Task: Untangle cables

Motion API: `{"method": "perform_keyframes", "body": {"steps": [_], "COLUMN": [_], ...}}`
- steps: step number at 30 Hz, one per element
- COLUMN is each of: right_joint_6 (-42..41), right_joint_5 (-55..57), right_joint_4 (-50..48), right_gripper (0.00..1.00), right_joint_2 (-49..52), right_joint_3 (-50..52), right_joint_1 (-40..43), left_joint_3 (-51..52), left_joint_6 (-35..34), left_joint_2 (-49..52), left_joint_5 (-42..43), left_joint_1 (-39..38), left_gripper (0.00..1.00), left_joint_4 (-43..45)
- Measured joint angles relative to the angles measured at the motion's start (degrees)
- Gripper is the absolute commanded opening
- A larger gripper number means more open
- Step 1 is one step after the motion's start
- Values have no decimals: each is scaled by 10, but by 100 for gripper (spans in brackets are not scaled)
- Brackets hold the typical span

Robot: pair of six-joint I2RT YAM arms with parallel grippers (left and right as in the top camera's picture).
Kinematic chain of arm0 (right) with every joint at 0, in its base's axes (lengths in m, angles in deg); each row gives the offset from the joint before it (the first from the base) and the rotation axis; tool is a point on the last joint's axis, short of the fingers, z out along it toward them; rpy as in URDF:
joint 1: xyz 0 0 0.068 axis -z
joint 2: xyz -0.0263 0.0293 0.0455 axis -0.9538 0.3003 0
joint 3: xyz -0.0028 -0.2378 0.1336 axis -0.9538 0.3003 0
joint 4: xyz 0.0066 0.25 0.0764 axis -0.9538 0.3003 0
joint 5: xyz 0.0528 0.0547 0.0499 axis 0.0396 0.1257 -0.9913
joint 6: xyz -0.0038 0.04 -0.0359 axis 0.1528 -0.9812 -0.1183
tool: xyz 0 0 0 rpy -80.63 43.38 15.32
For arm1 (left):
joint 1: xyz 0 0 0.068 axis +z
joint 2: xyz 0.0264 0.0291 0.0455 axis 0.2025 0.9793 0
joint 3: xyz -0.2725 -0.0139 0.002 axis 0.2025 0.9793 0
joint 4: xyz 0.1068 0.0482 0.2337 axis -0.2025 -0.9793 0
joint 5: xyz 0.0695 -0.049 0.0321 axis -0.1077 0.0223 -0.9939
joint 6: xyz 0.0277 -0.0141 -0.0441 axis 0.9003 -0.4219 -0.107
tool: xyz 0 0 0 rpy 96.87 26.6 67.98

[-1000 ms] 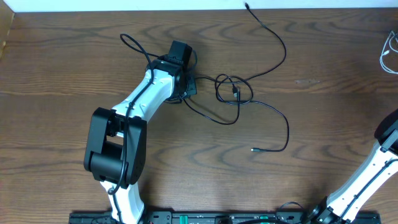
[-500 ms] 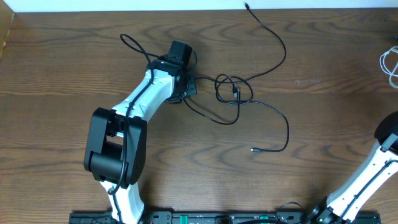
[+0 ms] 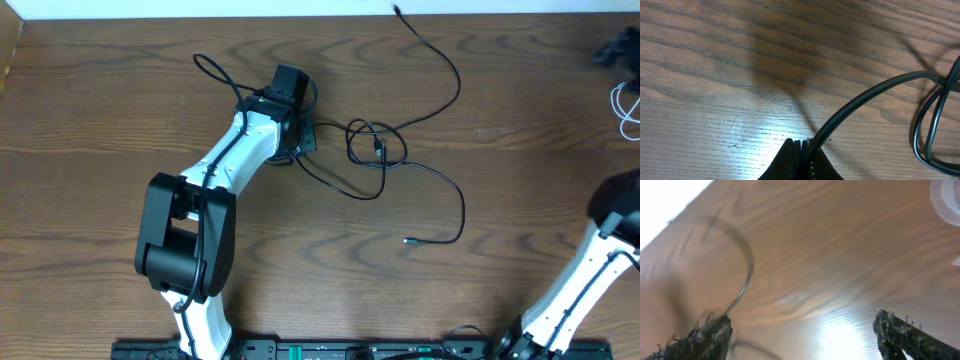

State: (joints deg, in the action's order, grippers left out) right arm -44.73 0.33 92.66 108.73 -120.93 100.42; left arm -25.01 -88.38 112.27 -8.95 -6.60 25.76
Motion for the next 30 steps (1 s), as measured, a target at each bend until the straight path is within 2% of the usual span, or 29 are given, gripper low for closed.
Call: {"method": "perform_keyframes", "body": {"steps": [6,13,18,30], "right_joint_6": [51,71,85,88], "right_joint_5": [-27,-34,-37,-39], "right_joint_4": [26,25,21,-12], "right_gripper": [86,85,75,70], "right_joint_2": [0,0,0,0], "right_joint_3": [0,0,0,9], "right_joint_1": [-93,-183,-233,-325], "left_joint_3": [0,0,0,0], "left_joint_6": [0,0,0,-3], "left_joint_2": [-35,-185,-271,-336], "left_joint_5": [2,4,4,4], "left_joint_1": [0,0,0,0], "left_gripper": [8,8,8,8], "left_joint_4": [9,62,93,130]}}
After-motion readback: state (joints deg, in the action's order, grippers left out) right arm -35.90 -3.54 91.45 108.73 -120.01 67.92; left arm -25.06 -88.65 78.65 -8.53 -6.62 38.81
